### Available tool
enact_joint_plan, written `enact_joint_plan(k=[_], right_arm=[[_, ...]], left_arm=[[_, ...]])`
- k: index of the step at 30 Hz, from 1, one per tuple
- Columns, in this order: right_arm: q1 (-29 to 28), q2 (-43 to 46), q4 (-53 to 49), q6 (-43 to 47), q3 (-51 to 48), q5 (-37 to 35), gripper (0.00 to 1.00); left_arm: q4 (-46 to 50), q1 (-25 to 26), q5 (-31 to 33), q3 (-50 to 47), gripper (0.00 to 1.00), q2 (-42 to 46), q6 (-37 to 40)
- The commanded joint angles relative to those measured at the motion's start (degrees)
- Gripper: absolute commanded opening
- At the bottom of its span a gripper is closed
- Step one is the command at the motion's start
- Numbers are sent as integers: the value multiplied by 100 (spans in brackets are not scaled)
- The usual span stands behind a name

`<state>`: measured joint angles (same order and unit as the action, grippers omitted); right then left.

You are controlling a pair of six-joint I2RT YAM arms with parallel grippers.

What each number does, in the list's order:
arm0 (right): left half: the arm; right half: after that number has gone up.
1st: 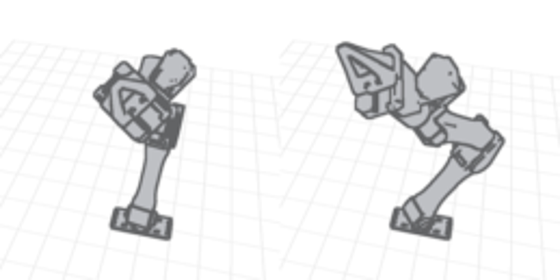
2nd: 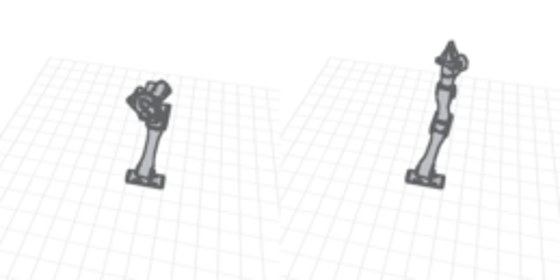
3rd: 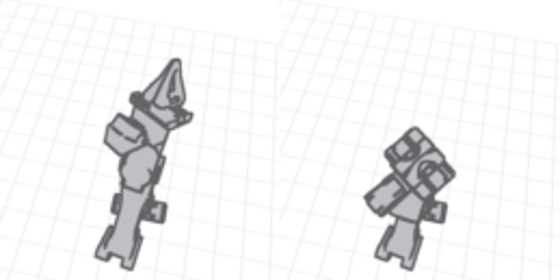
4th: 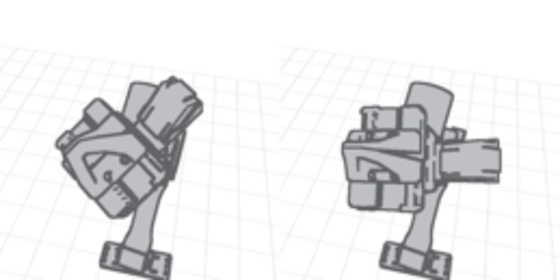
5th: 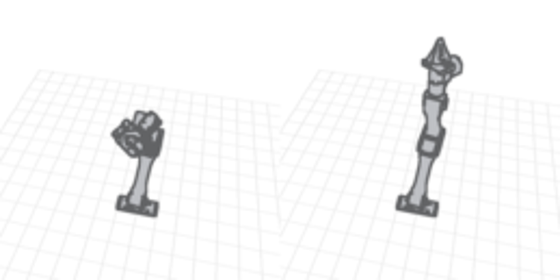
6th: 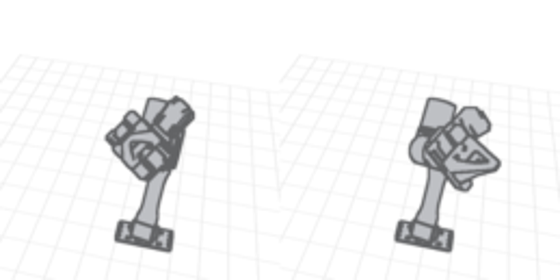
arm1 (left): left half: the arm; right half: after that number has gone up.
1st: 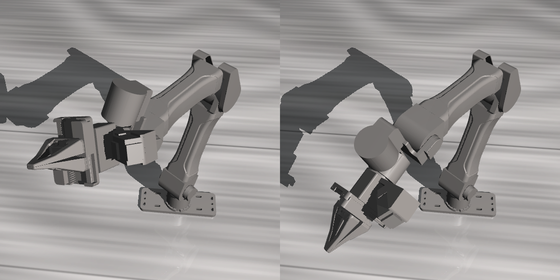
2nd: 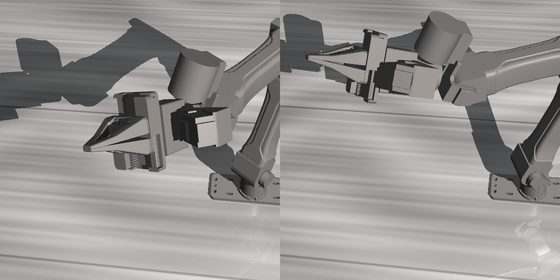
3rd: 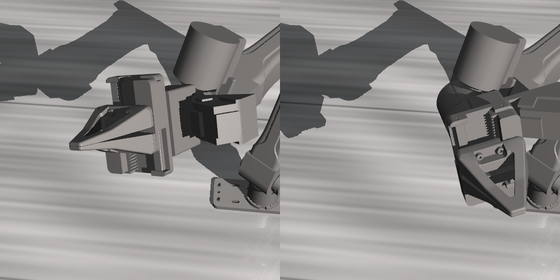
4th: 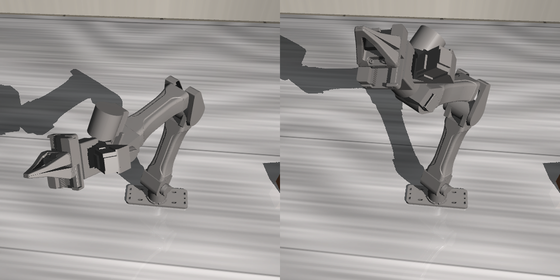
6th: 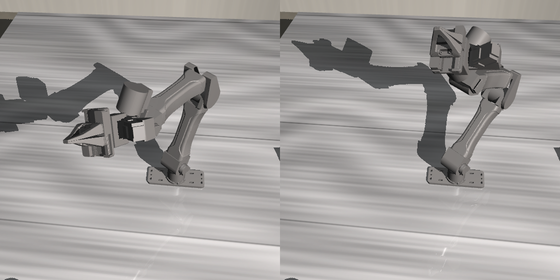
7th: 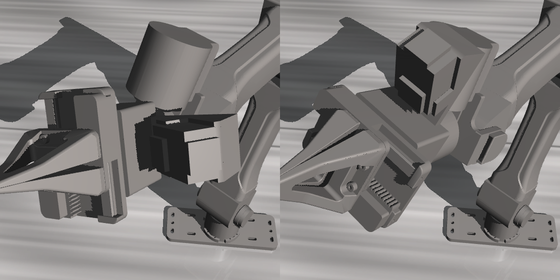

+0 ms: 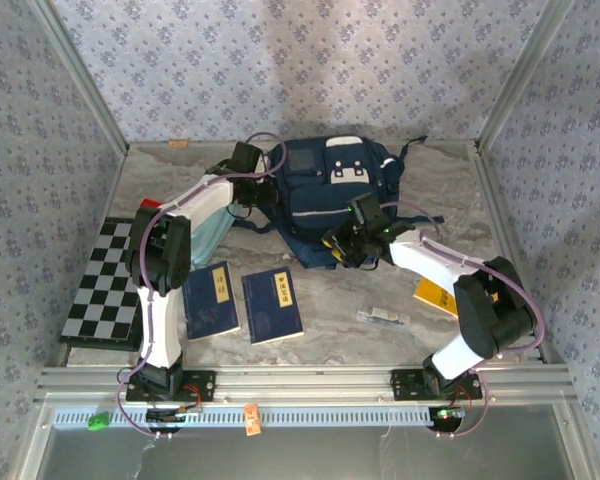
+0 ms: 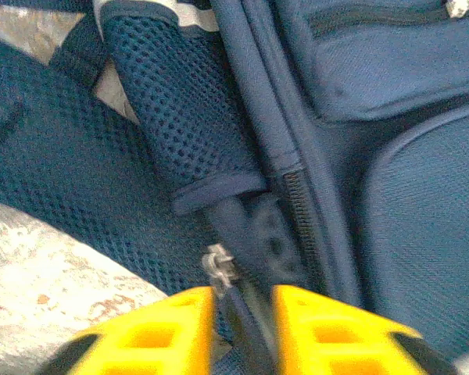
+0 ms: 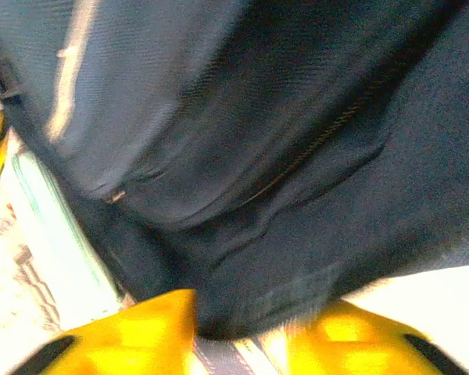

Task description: Pack the student bag

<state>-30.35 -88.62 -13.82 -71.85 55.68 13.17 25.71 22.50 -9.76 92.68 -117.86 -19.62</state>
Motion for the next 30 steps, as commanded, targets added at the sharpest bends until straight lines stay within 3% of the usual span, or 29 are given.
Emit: enact_joint_plan(k=[1, 5, 9, 14, 22, 30], right_arm=[[-127, 436, -357, 687, 241, -573, 49], [-133, 920, -501, 1357, -169, -508, 67], [-236, 1195, -1015, 2202, -269, -189, 73], [-782, 1475, -1543, 3000, -372, -216, 73], [-1785, 1336, -1249, 2968, -768, -567, 66], [-2444, 731, -477, 2583, -823, -764, 59]], left_arm=[[201, 9, -570, -523, 41, 874, -178], [23, 106, -636, -1710, 47, 2022, -875], [-5, 440, -247, -2825, 50, 3061, -1595], [90, 1197, 205, -3914, 55, 4161, -2385], [71, 2008, 915, -5267, 59, 5172, -3289], [-330, 2030, 1245, -5756, 61, 5116, -3281]])
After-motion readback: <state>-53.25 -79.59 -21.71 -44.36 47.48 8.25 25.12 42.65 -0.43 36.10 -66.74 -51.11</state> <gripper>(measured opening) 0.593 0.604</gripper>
